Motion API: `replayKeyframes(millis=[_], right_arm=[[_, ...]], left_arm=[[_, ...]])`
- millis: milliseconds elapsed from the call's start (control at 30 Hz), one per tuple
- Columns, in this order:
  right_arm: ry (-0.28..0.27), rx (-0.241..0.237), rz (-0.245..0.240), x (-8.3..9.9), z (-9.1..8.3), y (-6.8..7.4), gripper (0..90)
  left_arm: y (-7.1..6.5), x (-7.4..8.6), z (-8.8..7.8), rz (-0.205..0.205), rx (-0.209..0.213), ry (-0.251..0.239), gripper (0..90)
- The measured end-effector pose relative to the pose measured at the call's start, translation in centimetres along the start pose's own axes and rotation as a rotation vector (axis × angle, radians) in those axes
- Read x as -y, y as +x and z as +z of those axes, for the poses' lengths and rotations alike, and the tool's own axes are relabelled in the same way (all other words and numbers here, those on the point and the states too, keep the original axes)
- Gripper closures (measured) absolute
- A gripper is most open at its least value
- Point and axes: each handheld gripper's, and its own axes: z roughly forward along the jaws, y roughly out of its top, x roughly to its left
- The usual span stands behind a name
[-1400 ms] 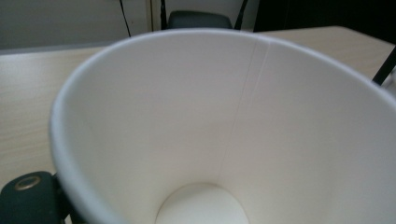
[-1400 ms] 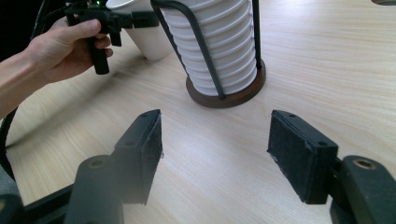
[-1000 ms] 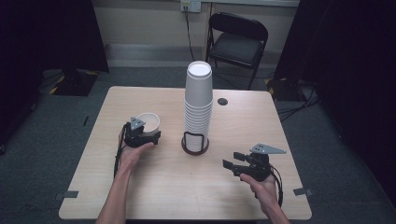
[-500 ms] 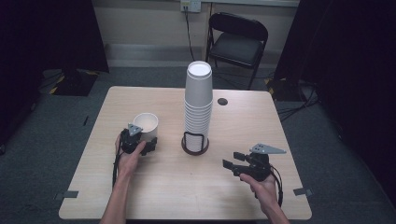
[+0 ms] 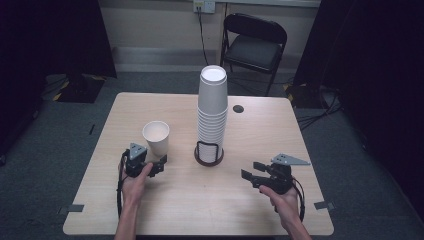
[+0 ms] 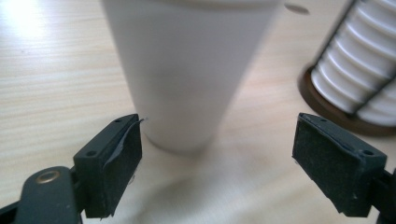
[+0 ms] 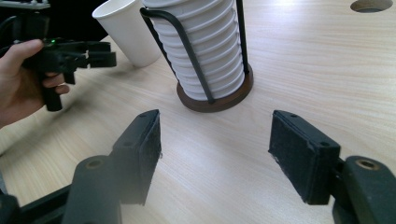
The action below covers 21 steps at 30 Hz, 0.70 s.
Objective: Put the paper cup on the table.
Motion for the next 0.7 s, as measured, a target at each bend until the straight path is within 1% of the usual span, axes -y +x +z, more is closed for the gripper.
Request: replayKeyframes(millis=[33, 100, 233, 267, 300, 333, 367, 400, 433, 467, 500, 533, 567, 600, 700], right_arm=[[0.0, 0.0, 0.0, 0.0, 0.0, 0.0, 33.9], [0.0, 0.001, 0.001, 0.0, 0.0, 0.0, 33.9], [-0.002, -0.002, -0.003, 0.1, 0.1, 0.1, 33.9], [-0.002, -0.001, -0.001, 0.1, 0.1, 0.1, 33.9], [-0.004, 0.0, 0.0, 0.1, 0.0, 0.1, 33.9], [-0.005, 0.001, -0.001, 0.1, 0.0, 0.1, 33.9], [-0.006, 0.003, -0.001, 0.1, -0.1, 0.1, 33.9], [-0.007, 0.004, 0.0, 0.2, -0.1, 0.0, 33.9], [-0.004, 0.007, 0.004, 0.2, -0.1, 0.0, 33.9], [-0.006, 0.006, 0.004, 0.2, -0.1, -0.1, 33.9], [-0.004, 0.011, 0.008, 0.3, -0.1, -0.1, 33.9], [-0.006, 0.011, 0.009, 0.3, 0.0, -0.1, 33.9], [-0.006, 0.011, 0.009, 0.3, 0.0, -0.1, 33.9], [-0.006, 0.013, 0.009, 0.3, 0.0, -0.1, 33.9], [-0.01, 0.021, 0.009, 0.3, 0.0, -0.2, 33.6]], left_arm=[[-0.3, 0.1, -0.3, 0.01, -0.002, -0.01, 15.9], [-1.0, 0.2, -1.1, 0.022, 0.024, -0.015, 15.9], [-2.2, 0.1, -2.4, 0.023, 0.042, -0.026, 15.9], [-2.5, 0.0, -2.9, 0.022, 0.058, -0.033, 15.9], [-2.8, -0.1, -3.6, 0.019, 0.084, -0.045, 15.8], [-3.1, -0.1, -4.0, 0.014, 0.093, -0.054, 15.7], [-3.4, -0.2, -4.6, 0.021, 0.099, -0.059, 15.7], [-3.8, -0.3, -5.3, 0.035, 0.1, -0.064, 15.7], [-4.0, -0.3, -5.6, 0.037, 0.095, -0.07, 15.6], [-4.2, -0.3, -6.1, 0.03, 0.093, -0.075, 15.6], [-4.6, -0.3, -7.0, 0.041, 0.094, -0.083, 15.7], [-4.6, -0.3, -7.0, 0.041, 0.094, -0.083, 15.7], [-4.8, -0.3, -7.4, 0.051, 0.091, -0.083, 15.7], [-5.0, -0.3, -7.6, 0.045, 0.094, -0.082, 15.8], [-5.2, -0.3, -8.0, 0.053, 0.095, -0.086, 15.8]])
